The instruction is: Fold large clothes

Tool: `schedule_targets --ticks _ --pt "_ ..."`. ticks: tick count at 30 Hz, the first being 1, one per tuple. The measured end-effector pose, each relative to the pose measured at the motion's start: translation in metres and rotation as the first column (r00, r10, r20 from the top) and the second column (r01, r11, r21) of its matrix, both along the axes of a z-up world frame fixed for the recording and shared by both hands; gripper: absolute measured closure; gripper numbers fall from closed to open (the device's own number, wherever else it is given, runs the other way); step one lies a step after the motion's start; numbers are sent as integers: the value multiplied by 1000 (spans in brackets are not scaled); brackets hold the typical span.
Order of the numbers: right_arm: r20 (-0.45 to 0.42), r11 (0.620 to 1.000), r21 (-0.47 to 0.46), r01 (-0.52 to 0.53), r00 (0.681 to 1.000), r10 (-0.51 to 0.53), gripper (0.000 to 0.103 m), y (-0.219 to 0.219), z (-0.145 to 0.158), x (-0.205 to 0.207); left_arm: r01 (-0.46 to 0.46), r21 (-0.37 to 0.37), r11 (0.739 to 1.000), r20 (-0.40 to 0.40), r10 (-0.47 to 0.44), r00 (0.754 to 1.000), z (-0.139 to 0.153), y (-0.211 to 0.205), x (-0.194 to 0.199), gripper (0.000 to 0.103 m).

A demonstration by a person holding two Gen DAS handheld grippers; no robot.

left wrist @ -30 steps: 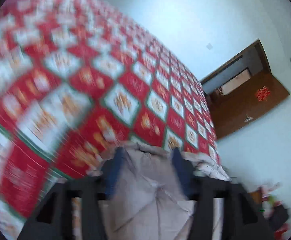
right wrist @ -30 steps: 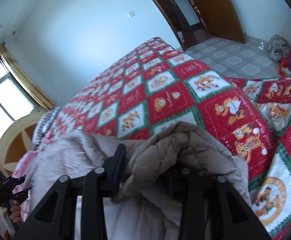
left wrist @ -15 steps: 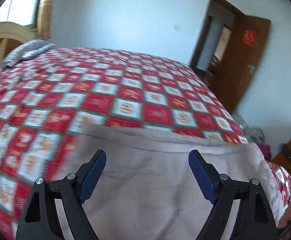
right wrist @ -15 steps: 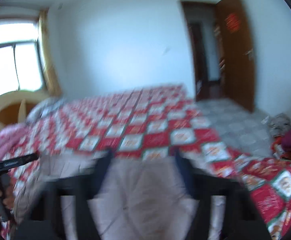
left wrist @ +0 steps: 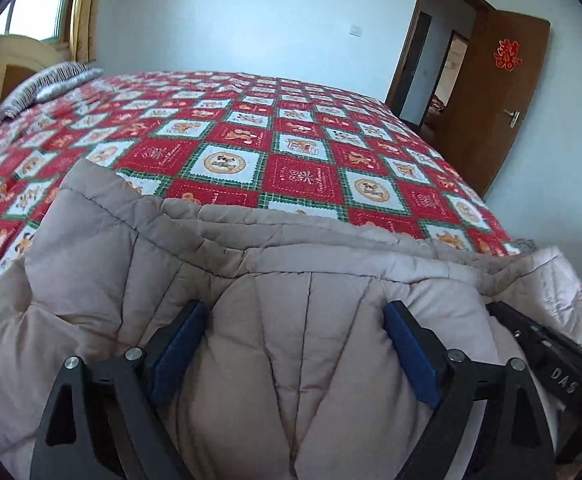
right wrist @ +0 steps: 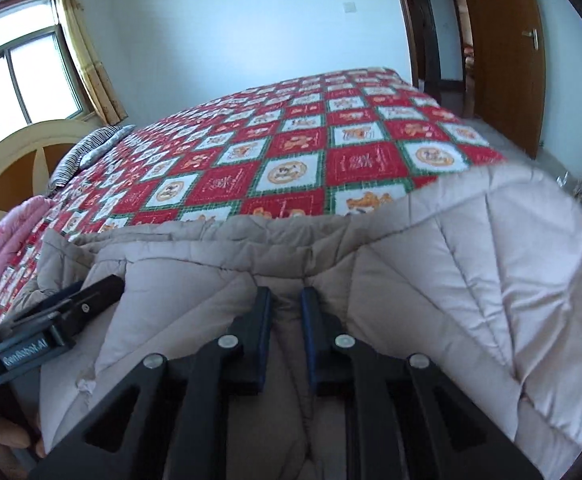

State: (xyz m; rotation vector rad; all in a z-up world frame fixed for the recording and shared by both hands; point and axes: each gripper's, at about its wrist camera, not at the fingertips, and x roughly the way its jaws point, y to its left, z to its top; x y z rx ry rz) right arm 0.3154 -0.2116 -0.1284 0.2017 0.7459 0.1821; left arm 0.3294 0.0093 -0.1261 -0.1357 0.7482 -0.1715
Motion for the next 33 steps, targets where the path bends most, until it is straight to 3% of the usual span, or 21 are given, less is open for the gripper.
schedule_targets --ticks 4,13,15,17,21,27,30,33 --pt "-13 1000 -6 5 1000 -5 86 2 -5 2 -12 89 996 0 13 1000 -6 -14 3 10" --pt "-69 999 -49 13 998 -16 87 6 -10 13 -11 186 982 -18 15 1000 -16 -26 11 10" --pt "-79 997 -67 29 996 -34 87 7 -1 7 -11 202 979 -22 15 1000 -17 -27 11 10" --pt "-22 998 -53 45 999 -46 83 9 17 -13 -11 209 978 -24 16 1000 -17 -27 12 10" --pt "23 999 -32 -16 1000 17 83 27 39 -47 -11 209 978 -26 17 1000 -18 -28 12 10" --pt "-59 999 26 -30 998 31 87 30 -1 -35 -14 228 974 -25 21 999 -18 -29 10 10" --pt "-47 997 73 -23 999 27 90 22 -15 -31 -15 224 975 -28 22 999 -18 -29 11 10" --pt "-26 998 52 -19 999 20 90 24 -20 -31 -15 226 974 -27 21 999 -18 -29 11 10"
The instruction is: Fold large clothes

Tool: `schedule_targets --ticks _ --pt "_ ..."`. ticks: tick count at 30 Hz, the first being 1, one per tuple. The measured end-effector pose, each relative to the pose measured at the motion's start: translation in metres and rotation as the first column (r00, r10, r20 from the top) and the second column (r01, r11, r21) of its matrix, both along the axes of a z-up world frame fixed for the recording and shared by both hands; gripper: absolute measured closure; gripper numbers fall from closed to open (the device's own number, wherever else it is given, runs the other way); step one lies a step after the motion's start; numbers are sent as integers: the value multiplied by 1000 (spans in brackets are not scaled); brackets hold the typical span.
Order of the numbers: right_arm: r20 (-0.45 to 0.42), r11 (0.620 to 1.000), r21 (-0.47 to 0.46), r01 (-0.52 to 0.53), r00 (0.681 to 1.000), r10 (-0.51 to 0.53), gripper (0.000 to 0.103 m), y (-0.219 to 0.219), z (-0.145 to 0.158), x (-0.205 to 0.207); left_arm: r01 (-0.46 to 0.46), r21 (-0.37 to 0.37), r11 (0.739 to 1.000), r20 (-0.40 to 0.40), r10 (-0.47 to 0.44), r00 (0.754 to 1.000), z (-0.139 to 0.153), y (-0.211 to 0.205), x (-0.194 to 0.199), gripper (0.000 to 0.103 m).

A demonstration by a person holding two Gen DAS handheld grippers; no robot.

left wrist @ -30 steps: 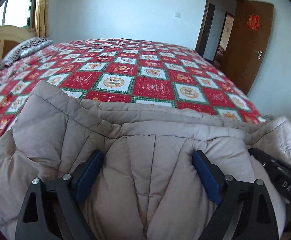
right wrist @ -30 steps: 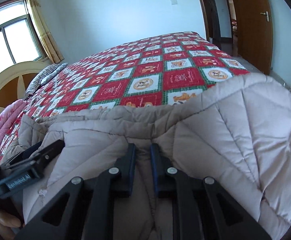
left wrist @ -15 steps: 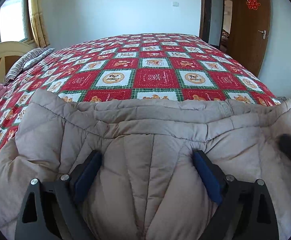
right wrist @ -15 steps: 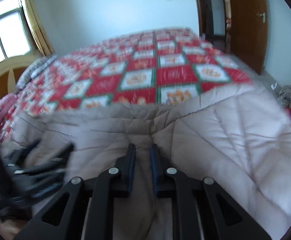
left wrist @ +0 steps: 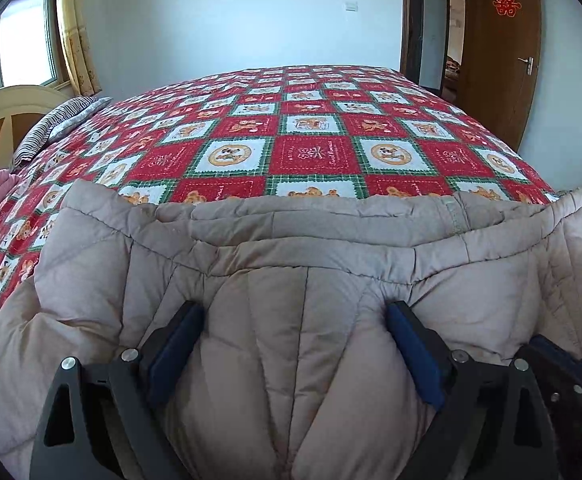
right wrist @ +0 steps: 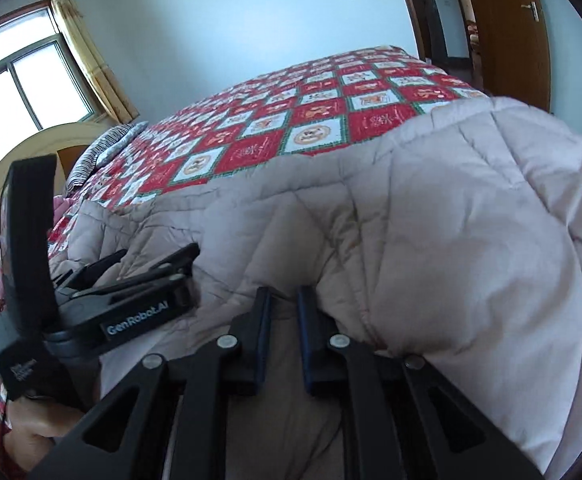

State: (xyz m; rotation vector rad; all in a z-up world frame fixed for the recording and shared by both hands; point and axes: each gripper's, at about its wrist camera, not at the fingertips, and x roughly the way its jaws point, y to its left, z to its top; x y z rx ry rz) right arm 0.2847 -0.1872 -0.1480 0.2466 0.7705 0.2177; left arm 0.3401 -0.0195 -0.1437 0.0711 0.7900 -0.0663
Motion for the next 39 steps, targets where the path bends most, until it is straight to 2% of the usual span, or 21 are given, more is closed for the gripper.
schedule_targets --ticks 6,7,11,15,17,20,21,23,26,27,29,32,33,34,37,39 --pt "-5 999 -38 8 1000 -9 91 2 -1 2 14 11 1000 -25 -14 1000 6 1 -8 10" --pt "-4 999 -41 8 1000 -8 91 2 -1 1 27 -12 1000 -31 -27 999 11 5 -16 10" --pt "-11 999 -41 6 1000 -6 90 1 0 0 38 -189 981 -12 -41 999 37 42 -66 10" --pt "-51 998 -63 25 998 -28 87 4 18 -10 16 -227 974 -3 -17 1000 47 79 -106 10" --pt "25 999 -40 23 999 -22 80 4 39 -37 5 -238 971 11 -2 1000 48 99 -121 10" --pt "91 998 -51 -38 995 42 80 15 61 -74 -29 -282 959 32 40 999 51 133 -137 10" --pt "99 997 -54 -51 994 56 80 21 64 -83 -55 -315 947 40 72 997 51 146 -143 10" --pt "97 996 -35 -78 992 81 80 32 62 -92 -126 -405 905 37 154 987 49 174 -156 10" --pt "79 995 -9 -98 992 98 80 49 49 -88 -169 -491 855 49 221 974 46 199 -170 10" --pt "50 994 -9 -109 993 109 80 56 38 -82 -172 -493 853 51 226 973 44 202 -172 10" --pt "-31 996 -2 -94 995 94 80 61 10 -67 -193 -457 868 17 226 974 35 207 -169 10" --pt "-29 993 88 -78 996 81 83 51 -8 -64 -211 -454 866 -23 225 974 23 216 -169 10" --pt "-30 992 96 -81 996 84 84 49 -9 -64 -212 -478 852 -39 221 974 19 218 -169 10" --pt "-29 992 86 -89 995 92 84 50 -10 -65 -215 -520 827 -63 214 975 13 219 -167 10" --pt "-20 994 23 -103 994 103 85 57 -10 -67 -194 -613 766 -77 187 979 3 219 -173 10" --pt "-8 995 -11 -104 995 104 84 61 -9 -70 -187 -627 756 -69 186 980 1 216 -173 10"
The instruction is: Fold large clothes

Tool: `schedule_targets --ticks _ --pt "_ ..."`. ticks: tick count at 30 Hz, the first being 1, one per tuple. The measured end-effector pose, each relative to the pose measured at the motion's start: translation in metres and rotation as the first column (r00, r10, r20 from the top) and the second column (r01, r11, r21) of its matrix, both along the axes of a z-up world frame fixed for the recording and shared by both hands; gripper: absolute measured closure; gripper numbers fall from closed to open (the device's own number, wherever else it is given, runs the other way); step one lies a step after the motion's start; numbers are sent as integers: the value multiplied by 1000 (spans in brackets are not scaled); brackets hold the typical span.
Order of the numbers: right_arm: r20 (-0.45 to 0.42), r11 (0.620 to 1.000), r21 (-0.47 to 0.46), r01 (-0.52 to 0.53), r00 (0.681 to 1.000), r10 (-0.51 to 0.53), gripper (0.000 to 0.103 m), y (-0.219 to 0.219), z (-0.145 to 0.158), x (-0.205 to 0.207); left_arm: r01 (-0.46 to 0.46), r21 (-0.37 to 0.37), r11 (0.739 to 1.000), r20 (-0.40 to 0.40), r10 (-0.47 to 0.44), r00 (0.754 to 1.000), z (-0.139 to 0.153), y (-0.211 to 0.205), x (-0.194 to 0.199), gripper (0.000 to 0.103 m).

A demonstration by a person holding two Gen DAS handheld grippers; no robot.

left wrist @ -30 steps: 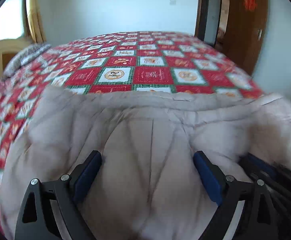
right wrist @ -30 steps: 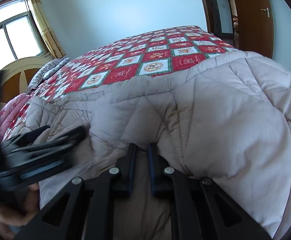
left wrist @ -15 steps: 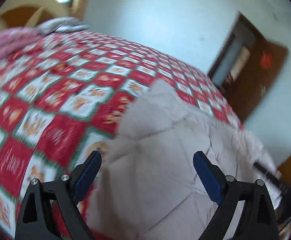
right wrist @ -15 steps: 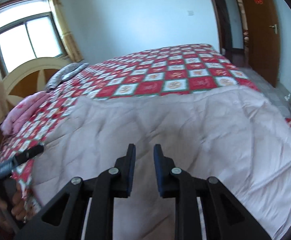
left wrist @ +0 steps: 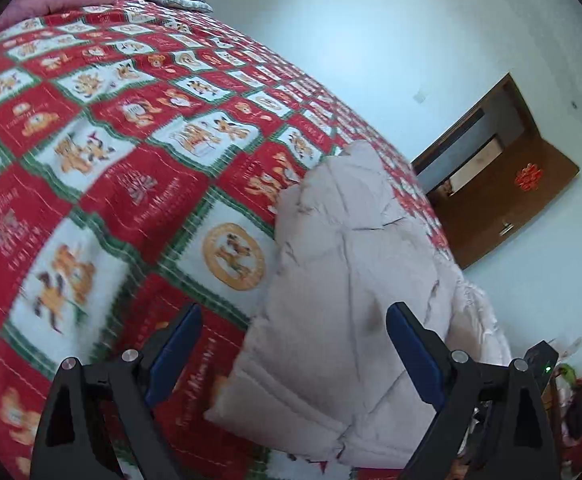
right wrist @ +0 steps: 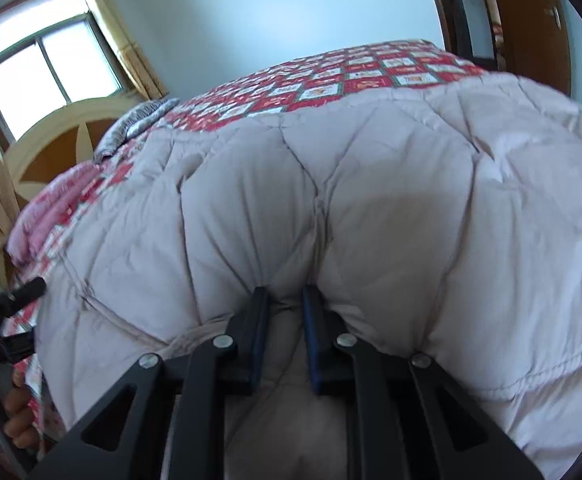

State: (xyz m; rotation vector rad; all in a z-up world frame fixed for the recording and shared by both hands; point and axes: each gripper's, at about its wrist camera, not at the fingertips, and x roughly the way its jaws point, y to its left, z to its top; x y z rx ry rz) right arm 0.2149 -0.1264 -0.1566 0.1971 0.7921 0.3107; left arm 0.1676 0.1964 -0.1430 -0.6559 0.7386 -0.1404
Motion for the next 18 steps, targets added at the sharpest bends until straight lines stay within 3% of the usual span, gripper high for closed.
schedule_targets --ticks 4,11,12,13,15,16,18 --pt "5 1000 -15 0 1000 0 84 0 -1 -1 35 -85 996 -68 -41 997 -20 -11 21 10" --pt "12 1000 -9 -1 1000 1 84 -2 -3 -4 11 -93 996 -25 -13 1000 -9 -40 44 11" --pt "11 1000 -1 -2 1000 2 84 -3 -4 -4 9 -93 996 -13 -10 1000 -7 -41 43 22" --pt "8 1000 12 -3 1000 3 84 -5 -4 -4 5 -89 996 8 -4 1000 -4 -43 43 42" --pt "2 999 36 -5 1000 5 84 -8 -6 -3 11 -84 996 40 -8 999 2 -45 42 61" --pt "-1 999 42 -5 1000 5 84 -8 -6 -3 23 -74 997 64 -18 998 8 -47 41 69" --pt "-2 999 44 -5 1000 5 84 -8 -6 -4 46 -35 998 107 -42 993 20 -53 36 75"
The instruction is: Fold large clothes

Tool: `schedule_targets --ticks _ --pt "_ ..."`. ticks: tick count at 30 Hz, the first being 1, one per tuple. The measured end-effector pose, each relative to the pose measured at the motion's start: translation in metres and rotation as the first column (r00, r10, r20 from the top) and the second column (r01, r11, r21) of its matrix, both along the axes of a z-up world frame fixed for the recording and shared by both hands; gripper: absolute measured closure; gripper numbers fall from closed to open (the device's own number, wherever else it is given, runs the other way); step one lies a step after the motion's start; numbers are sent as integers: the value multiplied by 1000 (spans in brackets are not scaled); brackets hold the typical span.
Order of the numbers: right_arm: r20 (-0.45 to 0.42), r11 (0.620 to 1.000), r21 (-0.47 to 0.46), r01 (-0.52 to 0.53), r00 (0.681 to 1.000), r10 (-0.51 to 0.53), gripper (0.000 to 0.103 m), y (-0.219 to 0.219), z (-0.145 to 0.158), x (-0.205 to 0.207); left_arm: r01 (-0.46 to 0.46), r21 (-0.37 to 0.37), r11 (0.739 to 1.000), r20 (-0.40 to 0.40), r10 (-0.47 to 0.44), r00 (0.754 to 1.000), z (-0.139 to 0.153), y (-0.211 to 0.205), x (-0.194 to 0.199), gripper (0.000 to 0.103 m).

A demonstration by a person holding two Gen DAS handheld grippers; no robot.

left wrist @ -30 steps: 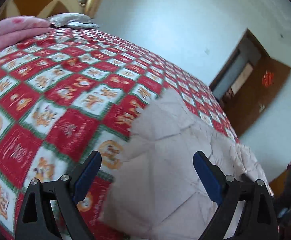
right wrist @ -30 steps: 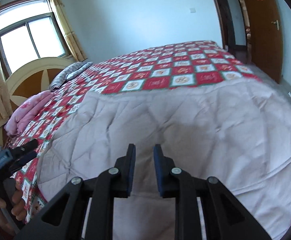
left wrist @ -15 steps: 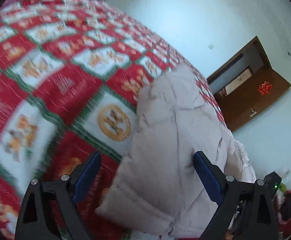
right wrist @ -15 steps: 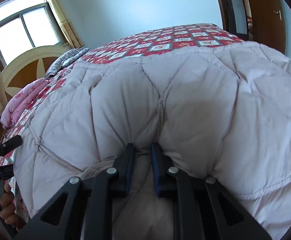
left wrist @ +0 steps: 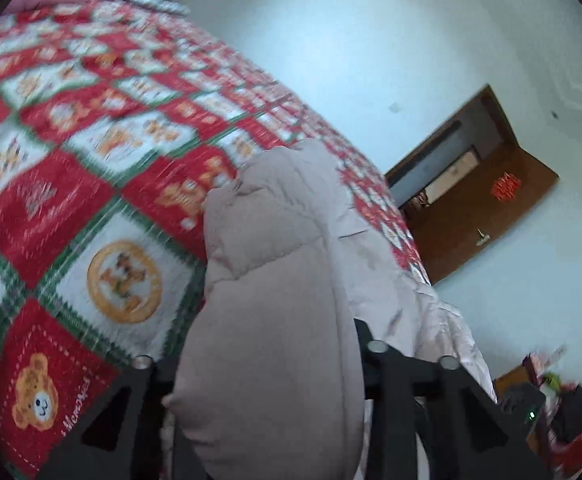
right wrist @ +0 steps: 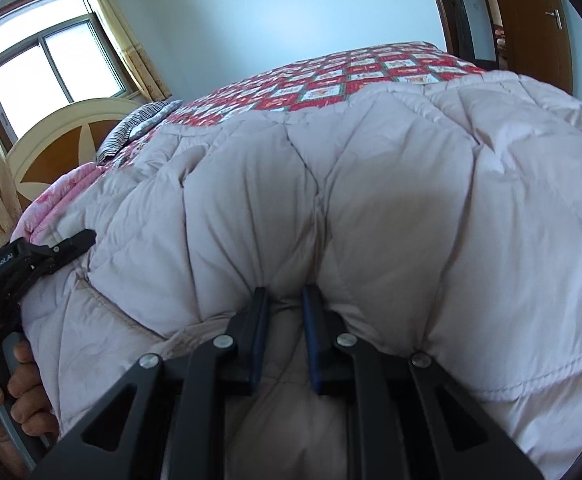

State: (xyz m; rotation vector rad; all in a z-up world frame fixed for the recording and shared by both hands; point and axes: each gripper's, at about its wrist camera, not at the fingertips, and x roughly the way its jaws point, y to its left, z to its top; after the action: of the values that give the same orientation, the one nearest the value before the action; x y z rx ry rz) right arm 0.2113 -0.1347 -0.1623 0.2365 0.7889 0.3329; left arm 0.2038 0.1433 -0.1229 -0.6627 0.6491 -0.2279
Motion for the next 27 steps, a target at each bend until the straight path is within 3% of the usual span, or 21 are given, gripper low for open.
schedule_targets --ticks 3,6,16,20,24,25,27 --pt "-8 1000 4 2 1000 -2 84 0 0 0 18 25 1000 47 -19 999 16 -7 -3 80" --pt "-30 999 33 11 999 -10 84 -2 0 0 55 -3 999 102 -54 993 36 -13 -8 83" --pt "-175 949 313 34 984 22 84 -5 -6 -3 169 0 986 210 -166 964 84 -27 -27 89" --pt "-199 909 414 -33 972 126 84 33 -10 -12 180 97 979 276 -200 940 114 -30 -44 92" --pt "-212 822 552 -142 929 303 85 83 -16 -16 175 227 958 286 -237 928 129 -44 -53 93" --pt "-218 812 564 -154 920 326 85 89 -17 -16 154 288 945 279 -237 931 128 -50 -53 93" --pt "-212 828 534 -168 922 323 83 89 -11 -18 162 306 938 262 -247 933 121 -53 -51 93"
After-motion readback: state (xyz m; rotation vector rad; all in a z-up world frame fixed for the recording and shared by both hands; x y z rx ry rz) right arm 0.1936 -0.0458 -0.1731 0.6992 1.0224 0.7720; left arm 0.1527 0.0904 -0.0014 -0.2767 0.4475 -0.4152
